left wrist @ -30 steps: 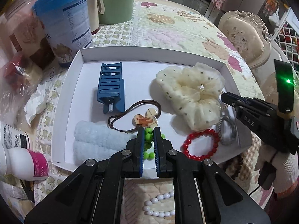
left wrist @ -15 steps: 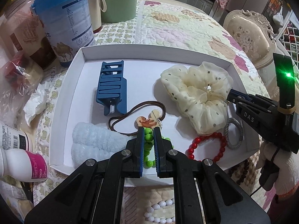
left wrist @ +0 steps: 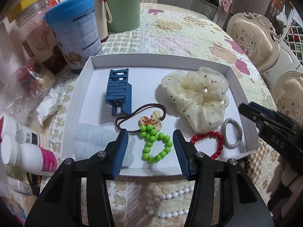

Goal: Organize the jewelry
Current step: 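Lift both open grippers back over the pearl necklace and brown bracelet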

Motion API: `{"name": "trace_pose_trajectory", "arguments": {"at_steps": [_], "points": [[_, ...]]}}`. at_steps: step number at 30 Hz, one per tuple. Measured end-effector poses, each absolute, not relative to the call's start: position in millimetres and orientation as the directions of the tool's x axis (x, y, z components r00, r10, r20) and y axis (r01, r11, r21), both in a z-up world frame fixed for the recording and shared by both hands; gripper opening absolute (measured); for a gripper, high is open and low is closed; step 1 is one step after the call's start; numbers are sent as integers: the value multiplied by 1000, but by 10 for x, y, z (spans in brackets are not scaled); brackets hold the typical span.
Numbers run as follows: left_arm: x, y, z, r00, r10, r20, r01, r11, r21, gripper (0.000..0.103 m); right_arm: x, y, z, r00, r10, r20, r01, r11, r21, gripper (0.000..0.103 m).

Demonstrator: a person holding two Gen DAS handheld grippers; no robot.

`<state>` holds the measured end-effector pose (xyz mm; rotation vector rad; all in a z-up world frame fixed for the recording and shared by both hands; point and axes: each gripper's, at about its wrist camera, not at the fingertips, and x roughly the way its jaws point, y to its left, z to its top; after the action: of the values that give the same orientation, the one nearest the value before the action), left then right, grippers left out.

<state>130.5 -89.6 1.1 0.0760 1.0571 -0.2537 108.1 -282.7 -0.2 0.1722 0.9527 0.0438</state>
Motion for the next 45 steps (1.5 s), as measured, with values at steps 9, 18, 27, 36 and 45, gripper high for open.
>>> {"name": "trace_pose_trajectory", "arguments": {"at_steps": [9, 18, 27, 36, 45], "points": [[995, -809, 193, 509, -158, -846, 227, 973, -45, 48, 646, -2597, 192, 604, 124, -788, 42, 982, 186, 36], [628, -769, 364, 546, -164, -821, 238, 971, -36, 48, 245, -2464, 368, 627, 117, -770, 46, 981, 186, 37], [231, -797, 438, 555, -173, -814, 251, 967, -34, 48, -219, -2447, 512, 647, 107, -755, 57, 981, 187, 40], [-168, -796, 575, 580, -168, -797, 255, 967, -18, 49, -613, -2410, 627, 665, 112, -738, 39, 982, 184, 43], [-451, -791, 691, 608, -158, -778, 251, 968, 0, 49, -869, -2419, 746, 682, 116, -722, 16, 985, 174, 49]]}}
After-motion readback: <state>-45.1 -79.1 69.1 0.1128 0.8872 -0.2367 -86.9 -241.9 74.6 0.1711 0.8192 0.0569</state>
